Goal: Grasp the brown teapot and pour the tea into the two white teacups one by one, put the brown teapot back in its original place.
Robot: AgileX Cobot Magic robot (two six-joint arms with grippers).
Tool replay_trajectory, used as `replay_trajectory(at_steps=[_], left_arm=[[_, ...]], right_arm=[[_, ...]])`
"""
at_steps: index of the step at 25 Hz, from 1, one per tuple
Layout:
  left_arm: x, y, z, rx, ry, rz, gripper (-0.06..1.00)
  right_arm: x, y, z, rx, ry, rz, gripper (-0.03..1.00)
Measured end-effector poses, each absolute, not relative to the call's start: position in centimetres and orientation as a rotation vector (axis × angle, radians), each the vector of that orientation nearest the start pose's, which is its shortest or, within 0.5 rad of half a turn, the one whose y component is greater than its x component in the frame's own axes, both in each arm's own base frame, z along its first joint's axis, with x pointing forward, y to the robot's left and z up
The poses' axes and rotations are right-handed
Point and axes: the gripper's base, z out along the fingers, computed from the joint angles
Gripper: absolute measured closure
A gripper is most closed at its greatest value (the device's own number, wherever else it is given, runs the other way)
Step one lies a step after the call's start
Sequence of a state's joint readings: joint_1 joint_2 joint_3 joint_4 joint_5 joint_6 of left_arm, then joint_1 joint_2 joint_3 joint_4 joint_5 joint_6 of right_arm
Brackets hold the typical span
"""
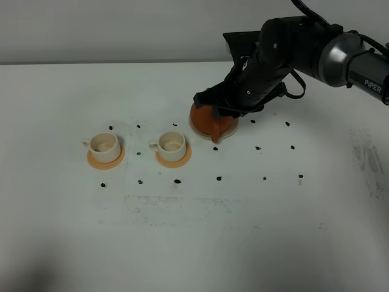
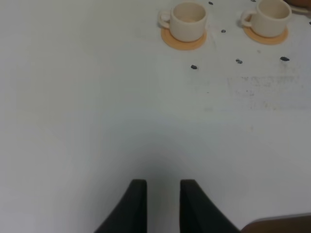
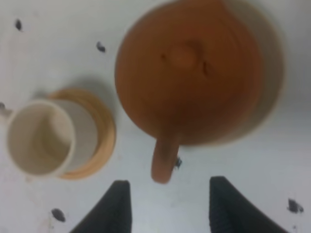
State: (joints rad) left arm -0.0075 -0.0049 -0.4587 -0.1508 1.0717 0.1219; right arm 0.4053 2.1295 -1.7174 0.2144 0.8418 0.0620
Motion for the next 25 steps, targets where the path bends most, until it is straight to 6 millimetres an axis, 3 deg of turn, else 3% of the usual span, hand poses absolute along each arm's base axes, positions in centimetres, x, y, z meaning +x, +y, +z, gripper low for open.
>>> replay_trajectory(at_steps=[3, 8, 11, 19, 25], left_arm=[[-0.2, -1.2, 26.6, 0.139, 2.079, -0.113, 0.78], [-0.2, -1.2, 26.6, 0.139, 2.079, -0.113, 0.78], [-0.2, -1.2, 26.6, 0.139, 2.079, -0.113, 0.78], [-0.2, -1.2, 26.6, 0.139, 2.079, -0.113, 0.78], [-0.2, -1.2, 26.6, 0.139, 2.079, -0.113, 0.78]], right_arm=[[41.7, 20.3, 20.3, -0.32, 2.754, 0.38, 0.6], [42.7, 20.8, 23.4, -0.313, 2.674, 0.368, 0.6], [43.5, 21.1, 24.2, -0.322, 2.676, 0.355, 0.6], [45.1, 22.2, 20.0, -0.367, 2.834, 0.278, 0.6], [45.1, 22.3, 19.2, -0.378, 2.857, 0.227, 0.6]])
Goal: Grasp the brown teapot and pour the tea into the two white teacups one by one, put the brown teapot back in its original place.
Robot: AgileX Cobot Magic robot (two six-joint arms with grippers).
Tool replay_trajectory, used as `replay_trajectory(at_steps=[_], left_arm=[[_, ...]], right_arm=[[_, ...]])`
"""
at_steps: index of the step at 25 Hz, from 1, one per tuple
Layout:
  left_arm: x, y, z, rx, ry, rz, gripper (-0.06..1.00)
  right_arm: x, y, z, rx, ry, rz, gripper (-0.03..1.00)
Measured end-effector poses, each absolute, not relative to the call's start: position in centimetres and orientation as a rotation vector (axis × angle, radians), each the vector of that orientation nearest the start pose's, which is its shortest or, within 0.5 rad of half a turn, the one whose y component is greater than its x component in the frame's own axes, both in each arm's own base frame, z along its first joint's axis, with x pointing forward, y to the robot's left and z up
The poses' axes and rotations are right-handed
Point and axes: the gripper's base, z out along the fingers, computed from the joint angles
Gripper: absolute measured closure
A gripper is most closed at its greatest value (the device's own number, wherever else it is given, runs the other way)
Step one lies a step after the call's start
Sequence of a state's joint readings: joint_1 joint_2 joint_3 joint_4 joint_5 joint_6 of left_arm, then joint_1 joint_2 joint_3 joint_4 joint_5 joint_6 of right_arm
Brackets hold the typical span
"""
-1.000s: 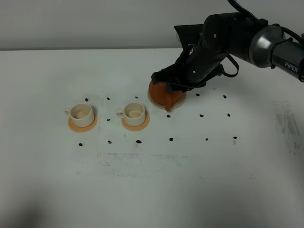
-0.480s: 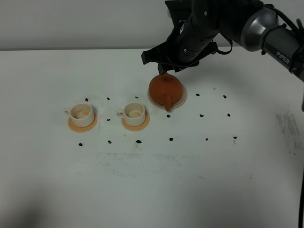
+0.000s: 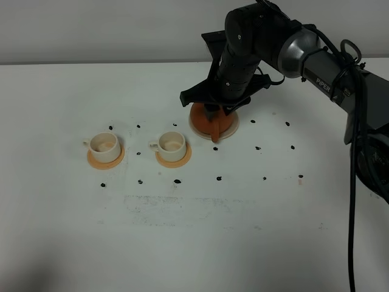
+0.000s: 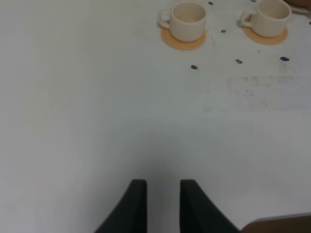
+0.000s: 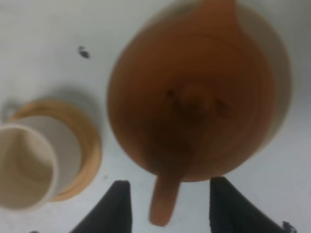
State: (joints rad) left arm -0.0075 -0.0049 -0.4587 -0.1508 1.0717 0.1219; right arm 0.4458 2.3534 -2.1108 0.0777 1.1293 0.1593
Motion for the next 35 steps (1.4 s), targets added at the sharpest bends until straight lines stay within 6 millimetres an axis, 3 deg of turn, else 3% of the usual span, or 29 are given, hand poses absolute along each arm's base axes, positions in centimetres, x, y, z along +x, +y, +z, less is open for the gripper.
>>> replay_trajectory(at_steps=[10, 18, 24, 30, 35], left_arm=[[-0.2, -1.2, 26.6, 0.139, 2.079, -0.113, 0.78], [-0.2, -1.2, 26.6, 0.139, 2.079, -0.113, 0.78], [-0.2, -1.2, 26.6, 0.139, 2.079, -0.113, 0.78], [-0.2, -1.2, 26.6, 0.139, 2.079, -0.113, 0.78], [-0.2, -1.2, 26.6, 0.139, 2.079, -0.113, 0.78]], right_arm=[[45.1, 22.3, 19.1, -0.368, 2.858, 0.215, 0.6], [44.5, 23.8, 18.8, -0.395, 2.837, 0.25, 0.6], [44.4, 23.6, 18.1, -0.386, 2.831, 0.252, 0.6], [43.8, 22.9, 19.5, -0.36, 2.747, 0.276, 0.6], [43.9, 22.6, 19.1, -0.353, 2.753, 0.269, 0.6]])
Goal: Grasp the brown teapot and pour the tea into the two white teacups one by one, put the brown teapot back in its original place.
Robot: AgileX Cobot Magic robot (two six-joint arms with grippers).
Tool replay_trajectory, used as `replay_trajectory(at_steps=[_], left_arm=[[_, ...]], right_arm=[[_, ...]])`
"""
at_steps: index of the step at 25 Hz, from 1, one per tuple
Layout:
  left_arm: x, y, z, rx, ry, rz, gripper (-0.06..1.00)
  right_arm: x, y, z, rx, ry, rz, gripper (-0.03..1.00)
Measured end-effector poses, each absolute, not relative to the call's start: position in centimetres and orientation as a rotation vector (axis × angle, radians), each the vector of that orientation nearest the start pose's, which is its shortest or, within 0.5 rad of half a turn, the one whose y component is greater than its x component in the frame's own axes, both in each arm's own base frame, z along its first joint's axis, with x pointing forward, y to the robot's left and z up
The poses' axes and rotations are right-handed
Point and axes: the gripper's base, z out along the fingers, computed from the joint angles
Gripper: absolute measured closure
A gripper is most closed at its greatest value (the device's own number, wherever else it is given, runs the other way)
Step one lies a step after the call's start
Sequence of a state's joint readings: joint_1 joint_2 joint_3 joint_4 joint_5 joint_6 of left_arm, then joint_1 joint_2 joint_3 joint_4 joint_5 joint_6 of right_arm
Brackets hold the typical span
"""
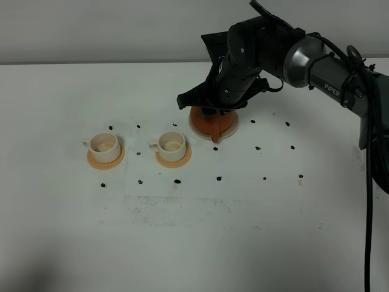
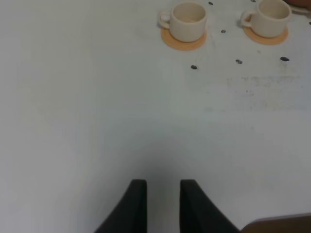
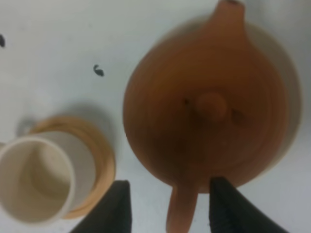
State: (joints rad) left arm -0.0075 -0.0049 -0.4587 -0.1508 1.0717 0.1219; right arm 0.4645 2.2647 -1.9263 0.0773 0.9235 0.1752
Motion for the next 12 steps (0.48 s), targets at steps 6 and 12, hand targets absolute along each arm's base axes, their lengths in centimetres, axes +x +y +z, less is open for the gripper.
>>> replay_trajectory(at_steps=[6, 12], left_arm=[[-0.2, -1.2, 26.6, 0.139, 2.079, -0.113, 0.78], [-0.2, -1.2, 26.6, 0.139, 2.079, -0.113, 0.78]], right_arm=[[43.8, 22.6, 18.6, -0.355, 2.777, 0.26, 0.6], [43.7, 22.5, 18.0, -0.37, 2.806, 0.23, 0.6]])
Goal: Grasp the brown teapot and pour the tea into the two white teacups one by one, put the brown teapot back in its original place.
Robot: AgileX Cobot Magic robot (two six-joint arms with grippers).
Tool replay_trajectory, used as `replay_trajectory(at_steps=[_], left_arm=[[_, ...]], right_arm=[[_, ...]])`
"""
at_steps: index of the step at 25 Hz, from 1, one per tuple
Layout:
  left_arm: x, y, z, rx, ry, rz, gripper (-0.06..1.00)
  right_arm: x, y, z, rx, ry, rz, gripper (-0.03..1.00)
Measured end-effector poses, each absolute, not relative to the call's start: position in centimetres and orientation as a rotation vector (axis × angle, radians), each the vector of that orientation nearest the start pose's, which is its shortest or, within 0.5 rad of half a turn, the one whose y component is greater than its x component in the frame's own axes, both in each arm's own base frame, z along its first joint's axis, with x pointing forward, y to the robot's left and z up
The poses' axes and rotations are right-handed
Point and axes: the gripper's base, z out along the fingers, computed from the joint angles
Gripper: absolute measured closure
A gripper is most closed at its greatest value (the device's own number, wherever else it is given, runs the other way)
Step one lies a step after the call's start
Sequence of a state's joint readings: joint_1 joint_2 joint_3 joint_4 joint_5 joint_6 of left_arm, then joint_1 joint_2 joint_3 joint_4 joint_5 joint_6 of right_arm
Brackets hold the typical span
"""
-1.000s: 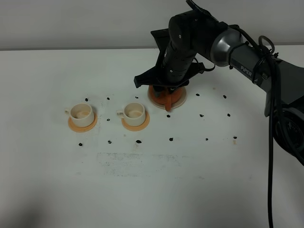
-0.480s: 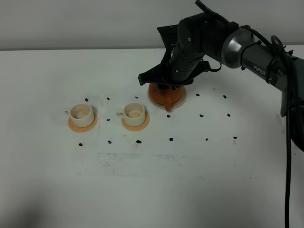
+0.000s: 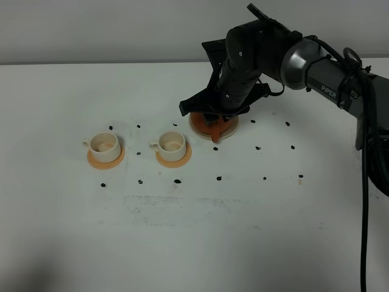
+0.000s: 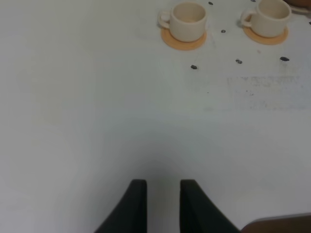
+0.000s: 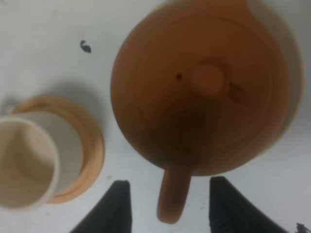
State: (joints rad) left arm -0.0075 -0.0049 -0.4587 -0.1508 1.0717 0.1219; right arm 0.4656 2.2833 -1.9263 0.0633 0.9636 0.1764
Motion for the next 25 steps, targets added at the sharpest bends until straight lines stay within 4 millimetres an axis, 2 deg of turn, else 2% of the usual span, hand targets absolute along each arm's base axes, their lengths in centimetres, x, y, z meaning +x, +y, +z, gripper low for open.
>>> replay_trajectory(at_steps=[8, 25], left_arm=[[-0.2, -1.2, 26.6, 0.139, 2.079, -0.113, 0.78], [-0.2, -1.2, 26.6, 0.139, 2.079, -0.113, 0.78]], right_arm=[[43.8, 22.7, 16.4, -0.381, 2.838, 0.212, 0.6], [43.9, 22.6, 16.0, -0.379, 2.839, 0.183, 0.6]])
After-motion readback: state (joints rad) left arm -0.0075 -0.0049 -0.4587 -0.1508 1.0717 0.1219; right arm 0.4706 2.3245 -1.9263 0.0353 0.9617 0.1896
